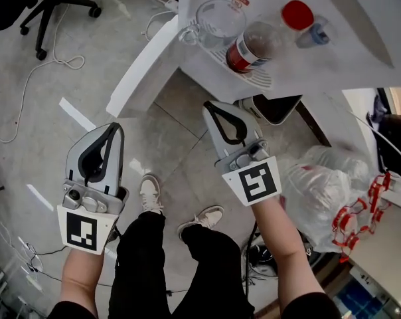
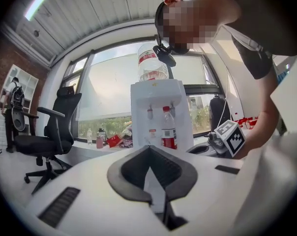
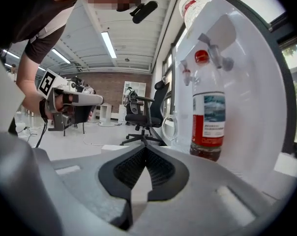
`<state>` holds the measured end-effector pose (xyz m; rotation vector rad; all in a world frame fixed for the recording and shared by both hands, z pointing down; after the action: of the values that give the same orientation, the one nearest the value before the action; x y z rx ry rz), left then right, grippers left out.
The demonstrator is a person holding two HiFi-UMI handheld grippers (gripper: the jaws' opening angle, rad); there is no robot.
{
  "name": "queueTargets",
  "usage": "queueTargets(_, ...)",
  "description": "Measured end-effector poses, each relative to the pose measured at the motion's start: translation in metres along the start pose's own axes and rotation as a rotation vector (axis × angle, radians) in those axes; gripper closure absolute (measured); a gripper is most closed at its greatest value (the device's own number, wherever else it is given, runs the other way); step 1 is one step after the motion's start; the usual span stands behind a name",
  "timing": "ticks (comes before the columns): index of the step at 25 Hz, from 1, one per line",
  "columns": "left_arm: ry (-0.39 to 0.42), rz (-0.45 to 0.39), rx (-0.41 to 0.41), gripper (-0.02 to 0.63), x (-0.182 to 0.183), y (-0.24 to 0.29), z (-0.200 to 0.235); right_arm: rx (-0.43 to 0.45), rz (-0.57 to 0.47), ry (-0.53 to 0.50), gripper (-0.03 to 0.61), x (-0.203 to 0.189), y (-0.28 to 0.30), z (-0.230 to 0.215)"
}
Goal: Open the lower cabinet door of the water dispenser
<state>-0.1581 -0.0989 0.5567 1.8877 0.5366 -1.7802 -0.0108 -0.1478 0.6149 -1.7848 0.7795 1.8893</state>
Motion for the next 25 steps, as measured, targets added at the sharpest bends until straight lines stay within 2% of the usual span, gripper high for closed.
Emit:
queueTargets(8,-0.047,0.043,-0.037,0.606,0.073,-0.006,-0.018,-0.099,0.164,-0.001,0.574,0.049,-0.068,-0.028)
queueTargets(13,-0.066,0.051,-0.082,0.606,0.129,-0.006,-0.03,-0.201,0.106,0.099,0.574,0.121,-0.093,-0.039)
queueTargets(16,-0.079,0.052,-0.077,0.606,0.167,-0.007,-0.031,-0.217,0.135,0.102,0.574,0.153,-0.11,-0.038)
queueTargets(25,-0.108,0.053,-0.113,0.606,0.268,0.018,-0.063,-0.273,0.094,0.141,0.574,0.26,-0.153,-0.062)
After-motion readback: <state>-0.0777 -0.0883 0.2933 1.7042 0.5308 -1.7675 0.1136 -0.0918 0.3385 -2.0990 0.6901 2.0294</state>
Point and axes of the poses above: the fingertips, and each gripper's own axes: y forward along the fingers, z to its left, x out of its top, the point moved 2 cm from there along -y, backward along the fingers, and after that the axes turned 6 degrees about -x, right-handed, at the moved point
